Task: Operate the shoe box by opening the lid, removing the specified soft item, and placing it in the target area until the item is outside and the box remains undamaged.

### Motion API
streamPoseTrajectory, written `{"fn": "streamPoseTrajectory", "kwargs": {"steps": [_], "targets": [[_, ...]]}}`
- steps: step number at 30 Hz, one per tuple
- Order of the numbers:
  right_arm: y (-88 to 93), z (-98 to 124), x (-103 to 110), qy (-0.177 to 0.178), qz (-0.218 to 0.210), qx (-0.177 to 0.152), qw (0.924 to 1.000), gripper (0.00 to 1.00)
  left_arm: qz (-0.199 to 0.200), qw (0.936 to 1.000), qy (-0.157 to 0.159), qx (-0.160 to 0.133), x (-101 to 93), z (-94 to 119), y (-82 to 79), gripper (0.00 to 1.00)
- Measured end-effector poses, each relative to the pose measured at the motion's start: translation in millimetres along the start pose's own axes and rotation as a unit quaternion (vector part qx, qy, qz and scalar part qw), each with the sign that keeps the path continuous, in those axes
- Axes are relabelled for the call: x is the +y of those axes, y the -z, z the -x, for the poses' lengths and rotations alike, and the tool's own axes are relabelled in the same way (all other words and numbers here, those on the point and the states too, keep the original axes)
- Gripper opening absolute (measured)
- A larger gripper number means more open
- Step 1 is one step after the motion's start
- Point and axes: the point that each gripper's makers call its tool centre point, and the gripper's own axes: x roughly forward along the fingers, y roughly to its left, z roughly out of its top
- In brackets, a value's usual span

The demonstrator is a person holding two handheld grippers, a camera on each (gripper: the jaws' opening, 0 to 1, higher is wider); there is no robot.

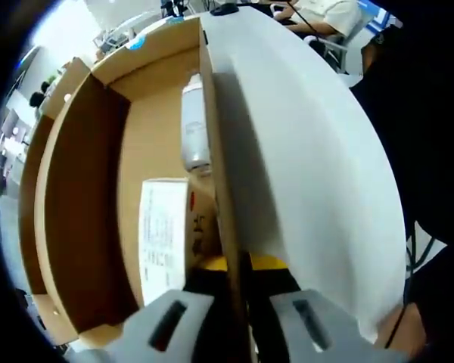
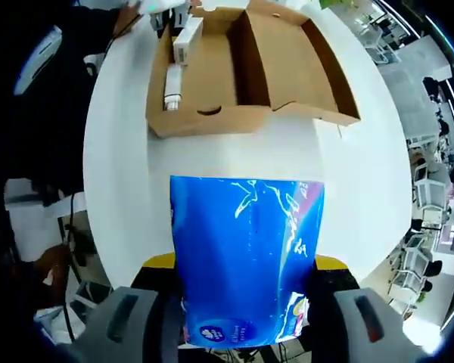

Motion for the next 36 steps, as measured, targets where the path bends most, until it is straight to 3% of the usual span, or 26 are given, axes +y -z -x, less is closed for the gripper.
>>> {"fn": "streamPoseTrajectory", "kwargs": {"steps": [6, 8, 14, 28, 36], "targets": [[10.4, -16.0, -4.7, -0.004, 0.004, 0.01, 0.9999, 0.67, 0.0, 1.0, 0.0, -0.001, 2.2, -1.1, 1.8, 0.04], [14.8, -22.1, -6.0, -0.005, 0.025, 0.019, 0.9995, 0.67, 0.0, 1.0, 0.0, -0.001, 1.9, -1.3, 1.9, 0.04], [20.7, -38.4, -5.2, -0.02, 0.019, 0.024, 0.9993, 0.67, -0.001, 1.0, 0.0, -0.001, 0.2, -1.7, 1.2, 0.04], [27.0, -52.5, -4.9, -0.04, 0.002, 0.022, 0.9989, 0.67, -0.002, 1.0, 0.003, -0.002, 1.3, -0.8, 0.5, 0.04], [26.4, -52.9, -6.9, -0.045, 0.014, 0.022, 0.9986, 0.68, -0.002, 1.0, 0.003, -0.003, 1.8, 0.7, 1.0, 0.04]]}}
